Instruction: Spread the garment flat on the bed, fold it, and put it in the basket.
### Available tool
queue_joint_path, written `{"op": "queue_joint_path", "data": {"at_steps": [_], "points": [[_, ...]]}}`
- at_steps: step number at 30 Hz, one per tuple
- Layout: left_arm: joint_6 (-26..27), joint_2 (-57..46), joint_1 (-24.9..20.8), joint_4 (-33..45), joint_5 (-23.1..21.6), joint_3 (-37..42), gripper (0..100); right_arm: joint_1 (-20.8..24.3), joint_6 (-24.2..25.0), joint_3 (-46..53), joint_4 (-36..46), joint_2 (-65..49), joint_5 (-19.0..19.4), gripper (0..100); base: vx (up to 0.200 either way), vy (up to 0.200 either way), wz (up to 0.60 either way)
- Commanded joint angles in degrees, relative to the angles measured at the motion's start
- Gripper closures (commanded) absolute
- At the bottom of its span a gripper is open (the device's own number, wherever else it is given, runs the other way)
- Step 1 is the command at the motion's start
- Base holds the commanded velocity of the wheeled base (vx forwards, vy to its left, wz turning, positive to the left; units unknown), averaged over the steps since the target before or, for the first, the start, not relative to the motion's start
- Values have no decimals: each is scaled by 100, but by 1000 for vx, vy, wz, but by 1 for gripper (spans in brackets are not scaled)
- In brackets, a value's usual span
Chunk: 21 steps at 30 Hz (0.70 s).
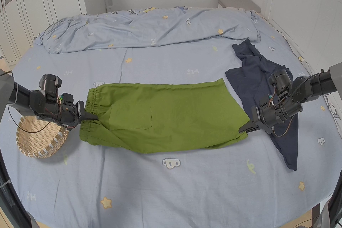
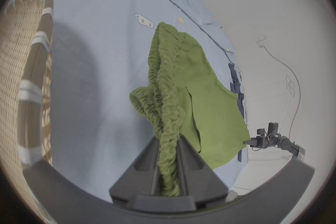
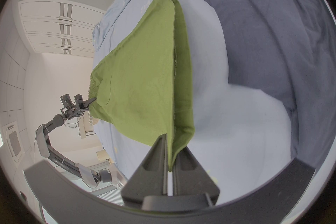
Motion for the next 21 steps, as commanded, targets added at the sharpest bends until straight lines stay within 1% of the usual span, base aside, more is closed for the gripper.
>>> {"op": "queue_joint_path", "data": {"at_steps": [1,2,5,7,8,10,13,15,16,21], "points": [[276,-531,3,149,-5,532,100,111,-78,705,72,-731,-30,100,0,0,0],[329,-592,3,149,-5,637,100,155,-113,836,63,-802,-38,100,0,0,0],[601,-874,20,87,47,1305,100,287,-166,1601,45,-1241,-21,100,0,0,0],[645,-997,38,52,56,1648,100,410,-157,1997,-7,-1452,-30,100,0,0,0],[645,-997,38,52,56,1648,100,410,-157,1997,-7,-1452,-30,100,0,0,0],[733,-1208,143,8,56,2140,100,577,-122,2726,-297,-1803,-38,100,0,0,0],[962,-1366,275,-106,47,2615,100,806,-95,3368,-622,-2076,-65,100,0,0,0],[1094,-1410,319,-159,47,2826,100,876,-87,3596,-719,-2173,-65,100,0,0,0],[1261,-1445,381,-229,47,3045,100,946,-87,3833,-798,-2260,-65,100,0,0,0],[1472,-1480,504,-317,56,3379,100,1052,-78,4159,-833,-2392,-56,100,0,0,0]]}}
